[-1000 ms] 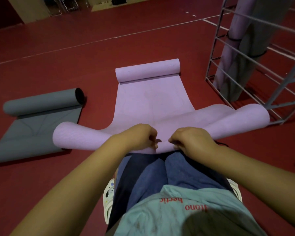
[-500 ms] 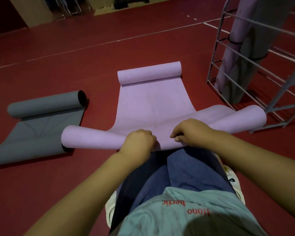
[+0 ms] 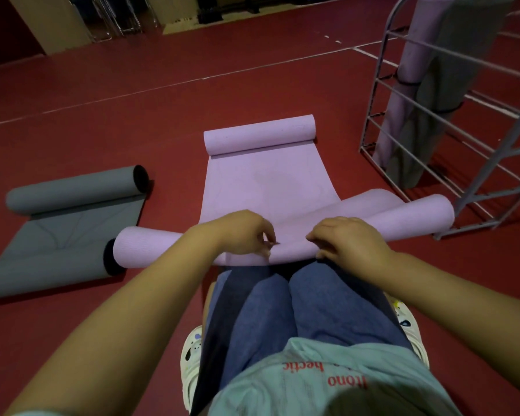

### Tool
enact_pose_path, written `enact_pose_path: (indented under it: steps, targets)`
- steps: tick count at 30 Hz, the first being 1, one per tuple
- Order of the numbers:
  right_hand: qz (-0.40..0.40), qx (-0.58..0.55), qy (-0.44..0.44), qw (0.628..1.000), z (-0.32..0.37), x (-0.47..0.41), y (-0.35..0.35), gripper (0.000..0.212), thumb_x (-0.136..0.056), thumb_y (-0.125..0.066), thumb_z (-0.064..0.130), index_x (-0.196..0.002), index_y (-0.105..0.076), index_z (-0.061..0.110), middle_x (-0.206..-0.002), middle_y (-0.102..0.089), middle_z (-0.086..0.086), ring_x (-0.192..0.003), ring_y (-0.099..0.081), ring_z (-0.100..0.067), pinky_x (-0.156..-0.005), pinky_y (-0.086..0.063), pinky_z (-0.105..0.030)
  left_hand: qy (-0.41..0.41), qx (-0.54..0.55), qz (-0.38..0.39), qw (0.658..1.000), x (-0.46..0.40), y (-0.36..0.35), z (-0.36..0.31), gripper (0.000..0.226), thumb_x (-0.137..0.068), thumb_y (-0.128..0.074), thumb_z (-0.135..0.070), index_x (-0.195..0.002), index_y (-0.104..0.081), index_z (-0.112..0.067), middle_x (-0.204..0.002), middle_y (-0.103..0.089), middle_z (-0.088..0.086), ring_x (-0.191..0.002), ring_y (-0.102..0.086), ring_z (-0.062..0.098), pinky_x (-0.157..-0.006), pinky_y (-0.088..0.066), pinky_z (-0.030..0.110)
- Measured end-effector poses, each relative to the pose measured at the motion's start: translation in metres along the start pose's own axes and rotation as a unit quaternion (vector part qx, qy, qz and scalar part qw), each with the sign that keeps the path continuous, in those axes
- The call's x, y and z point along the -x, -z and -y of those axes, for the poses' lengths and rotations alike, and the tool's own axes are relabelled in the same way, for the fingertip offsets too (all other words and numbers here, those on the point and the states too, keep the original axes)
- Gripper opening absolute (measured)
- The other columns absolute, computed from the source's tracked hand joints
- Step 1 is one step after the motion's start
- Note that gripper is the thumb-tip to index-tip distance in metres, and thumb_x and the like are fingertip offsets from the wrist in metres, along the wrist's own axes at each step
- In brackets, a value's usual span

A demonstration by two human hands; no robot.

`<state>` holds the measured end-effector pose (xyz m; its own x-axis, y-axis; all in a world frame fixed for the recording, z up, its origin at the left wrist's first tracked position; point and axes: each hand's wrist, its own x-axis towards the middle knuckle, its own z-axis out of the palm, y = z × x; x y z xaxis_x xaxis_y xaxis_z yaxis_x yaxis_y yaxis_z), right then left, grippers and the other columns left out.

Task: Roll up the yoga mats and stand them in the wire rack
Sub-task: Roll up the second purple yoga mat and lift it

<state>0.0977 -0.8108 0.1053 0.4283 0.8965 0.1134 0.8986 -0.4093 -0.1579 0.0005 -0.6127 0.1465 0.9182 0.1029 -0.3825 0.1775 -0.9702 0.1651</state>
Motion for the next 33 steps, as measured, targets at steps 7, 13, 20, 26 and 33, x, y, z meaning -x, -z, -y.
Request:
enact_pose_path:
  steps: [7, 13, 20, 26, 33]
  targets:
    - [0.150, -0.015, -0.026, 0.988, -0.005, -0.033, 0.019, 0.039, -0.087, -0.063, 0.028, -0.126, -0.060, 0.026, -0.127, -0.060, 0.002, -0.116, -0.053, -0.020, -0.096, -0.043, -0.031, -0.009, 0.012, -0.045, 0.999, 0.010, -0.011, 0.006, 0.024, -0.094, -0.052, -0.023, -0.112, -0.062, -0.011, -0.110, -0.064, 0.009, -0.099, -0.055, 0.024, -0.072, -0.035, 0.024]
    - [0.221, -0.052, -0.028, 0.974, -0.012, -0.052, 0.026, 0.035, -0.086, -0.063, 0.024, -0.122, -0.064, 0.022, -0.122, -0.064, 0.002, -0.109, -0.057, -0.017, -0.094, -0.045, -0.030, -0.046, -0.075, -0.101, 0.991, 0.016, -0.027, 0.019, 0.040, -0.084, -0.062, -0.044, -0.114, -0.065, -0.018, -0.104, -0.056, 0.010, -0.101, -0.051, 0.027, -0.085, -0.040, 0.031]
    - [0.239, -0.092, -0.046, 0.966, -0.021, -0.067, 0.032, 0.036, -0.088, -0.065, 0.025, -0.123, -0.064, 0.020, -0.122, -0.065, 0.003, -0.107, -0.058, -0.012, -0.089, -0.042, -0.022, -0.016, -0.038, -0.065, 0.997, 0.004, -0.008, 0.024, 0.029, -0.089, -0.061, -0.038, -0.112, -0.065, -0.021, -0.101, -0.062, -0.001, -0.101, -0.057, 0.023, -0.072, -0.034, 0.026]
    - [0.044, 0.045, 0.005, 0.998, -0.003, -0.039, 0.021, 0.027, -0.089, -0.057, 0.031, -0.115, -0.065, 0.028, -0.123, -0.059, 0.005, -0.112, -0.056, -0.020, -0.091, -0.045, -0.032, 0.016, 0.013, 0.019, 1.000, -0.015, 0.005, 0.029, 0.042, -0.088, -0.064, -0.037, -0.124, -0.062, -0.016, -0.127, -0.062, -0.001, -0.113, -0.054, 0.017, -0.087, -0.037, 0.021]
    - [0.048, 0.046, -0.022, 0.998, -0.001, -0.031, -0.002, 0.044, -0.086, -0.062, 0.033, -0.127, -0.054, 0.020, -0.130, -0.055, -0.001, -0.118, -0.052, -0.024, -0.095, -0.042, -0.036, 0.042, 0.084, 0.056, 0.994, -0.023, 0.012, 0.036, 0.048, -0.090, -0.062, -0.037, -0.133, -0.052, -0.021, -0.129, -0.058, 0.000, -0.114, -0.052, 0.018, -0.093, -0.036, 0.023]
